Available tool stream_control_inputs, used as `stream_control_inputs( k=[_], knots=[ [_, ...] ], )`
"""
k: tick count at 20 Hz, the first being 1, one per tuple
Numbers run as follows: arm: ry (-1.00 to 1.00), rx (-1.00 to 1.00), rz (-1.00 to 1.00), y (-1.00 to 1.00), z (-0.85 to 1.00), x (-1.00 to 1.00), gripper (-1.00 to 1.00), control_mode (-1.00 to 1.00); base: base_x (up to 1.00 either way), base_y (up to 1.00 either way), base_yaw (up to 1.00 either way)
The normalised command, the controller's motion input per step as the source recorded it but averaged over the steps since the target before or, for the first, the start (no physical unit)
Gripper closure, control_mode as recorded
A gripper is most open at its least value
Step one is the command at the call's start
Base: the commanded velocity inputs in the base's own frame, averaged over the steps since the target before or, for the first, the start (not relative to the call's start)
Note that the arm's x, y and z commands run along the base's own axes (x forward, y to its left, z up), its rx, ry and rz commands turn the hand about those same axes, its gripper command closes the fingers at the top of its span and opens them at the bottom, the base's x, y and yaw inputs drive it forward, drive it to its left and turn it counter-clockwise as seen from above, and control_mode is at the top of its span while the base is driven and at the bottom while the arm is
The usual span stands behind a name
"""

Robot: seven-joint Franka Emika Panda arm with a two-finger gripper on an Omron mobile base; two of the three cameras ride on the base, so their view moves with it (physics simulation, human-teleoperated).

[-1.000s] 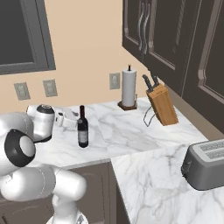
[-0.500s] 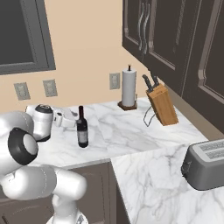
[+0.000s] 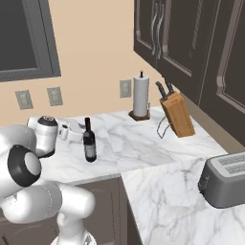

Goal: There is a wine glass and glass cup on the dining counter. Place the wine bottle next to the wine glass and the juice bottle next to the glass cup.

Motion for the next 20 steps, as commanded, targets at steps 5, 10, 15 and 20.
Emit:
stream_control_inputs(
  k=[5, 10, 15, 20],
  knots=[
    [0.0, 0.0, 0.0, -0.1, 0.0, -0.04, -1.0, -1.0, 0.0, 0.0, 0.0],
    [0.0, 0.0, 0.0, -0.08, 0.0, 0.0, -1.0, -1.0, 0.0, 0.0, 0.0],
    [0.0, 0.0, 0.0, -0.1, 0.0, 0.02, -1.0, -1.0, 0.0, 0.0, 0.0],
    [0.0, 0.0, 0.0, -0.09, 0.0, 0.07, -1.0, -1.0, 0.0, 0.0, 0.0]
  ],
)
